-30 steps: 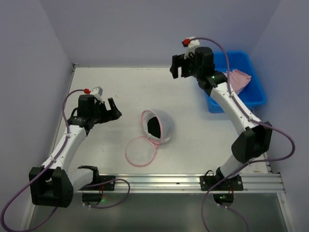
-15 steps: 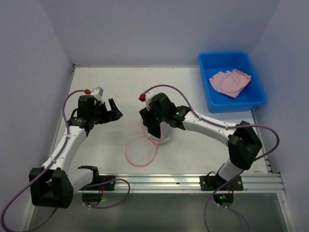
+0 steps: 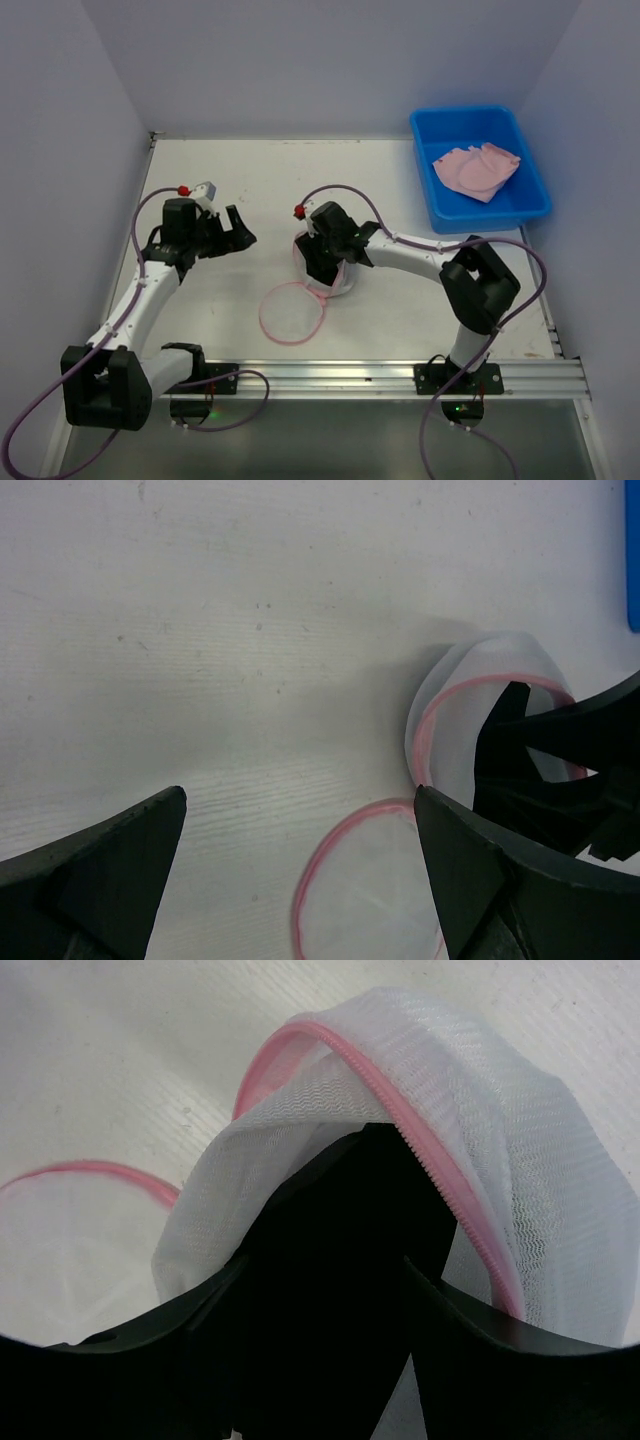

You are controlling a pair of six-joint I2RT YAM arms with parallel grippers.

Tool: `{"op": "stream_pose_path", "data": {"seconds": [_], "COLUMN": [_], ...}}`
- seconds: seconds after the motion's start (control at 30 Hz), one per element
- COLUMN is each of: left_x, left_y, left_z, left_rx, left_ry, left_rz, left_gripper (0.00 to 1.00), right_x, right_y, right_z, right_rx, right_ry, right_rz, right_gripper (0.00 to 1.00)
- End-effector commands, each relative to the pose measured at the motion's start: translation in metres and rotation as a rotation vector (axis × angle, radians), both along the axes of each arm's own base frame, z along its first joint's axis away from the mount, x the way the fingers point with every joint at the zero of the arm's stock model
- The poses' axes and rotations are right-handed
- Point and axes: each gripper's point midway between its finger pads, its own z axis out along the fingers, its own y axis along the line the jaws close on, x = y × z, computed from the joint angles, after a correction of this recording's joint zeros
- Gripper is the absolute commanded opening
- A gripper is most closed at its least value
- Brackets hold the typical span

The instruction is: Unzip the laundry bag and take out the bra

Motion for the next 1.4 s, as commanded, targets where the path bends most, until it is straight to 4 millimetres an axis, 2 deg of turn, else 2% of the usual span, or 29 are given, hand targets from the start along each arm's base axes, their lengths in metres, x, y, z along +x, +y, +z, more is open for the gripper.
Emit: {"op": "stream_pose_path", "data": {"seconds": [0.0,0.2,0.3,0.33,0.43,0.53,0.57,0.63,0.67,0.73,0.8,0.93,1.1,1.2,1.3,1.37], "left_x": [0.002,-0.003,-0.005,-0.011,-0.012,-0.012,-0.012,-0.014,-0.01,-0.012,-0.015,-0.02,-0.016,-0.015,-0.014,-0.015], "left_y": [-0.012,-0.034,-0.054,-0.068,-0.082,-0.089,-0.091,-0.1,-0.104,-0.114,-0.12,-0.135,-0.138,-0.14,-0.143,-0.146], "left_z": [0.006,-0.002,-0.006,-0.011,-0.025,-0.037,-0.039,-0.043,-0.04,-0.042,-0.042,-0.035,-0.036,-0.044,-0.05,-0.056], "left_rx": [-0.062,-0.147,-0.157,-0.163,-0.182,-0.224,-0.23,-0.244,-0.253,-0.263,-0.277,-0.317,-0.3,-0.291,-0.268,-0.263], "left_ry": [-0.025,0.028,0.039,0.06,0.082,0.103,0.109,0.117,0.094,0.099,0.105,0.091,0.077,0.093,0.095,0.109], "left_rz": [-0.061,-0.12,-0.132,-0.153,-0.149,-0.136,-0.136,-0.152,-0.16,-0.184,-0.197,-0.243,-0.22,-0.212,-0.206,-0.214], "left_gripper": [1.0,1.0,1.0,1.0,0.99,0.96,0.95,0.93,0.93,0.91,0.9,0.89,0.87,0.82,0.73,0.67], "right_x": [0.007,-0.003,-0.013,-0.014,-0.018,-0.021,-0.022,-0.022,-0.023,-0.023,-0.026,-0.033,-0.041,-0.045,-0.046,-0.047], "right_y": [-0.006,-0.009,-0.005,-0.006,-0.008,-0.012,-0.012,-0.013,-0.013,-0.012,-0.01,-0.005,-0.001,0.003,0.004,0.004], "right_z": [-0.002,-0.019,-0.024,-0.026,-0.035,-0.043,-0.043,-0.043,-0.044,-0.036,-0.031,-0.006,0.015,0.03,0.042,0.043], "right_rx": [-0.022,-0.057,-0.04,-0.045,-0.063,-0.078,-0.075,-0.07,-0.07,-0.049,-0.019,0.077,0.175,0.231,0.272,0.279], "right_ry": [-0.013,0.038,0.076,0.082,0.102,0.115,0.115,0.116,0.114,0.101,0.095,0.064,0.032,0.015,-0.007,-0.011], "right_rz": [-0.04,-0.017,0.037,0.039,0.034,0.035,0.037,0.038,0.037,0.041,0.056,0.079,0.097,0.111,0.117,0.118], "right_gripper": [0.63,0.72,0.76,0.77,0.77,0.66,0.49,0.3,0.1,0.0,0.0,0.0,0.0,0.0,0.0,0.0]}}
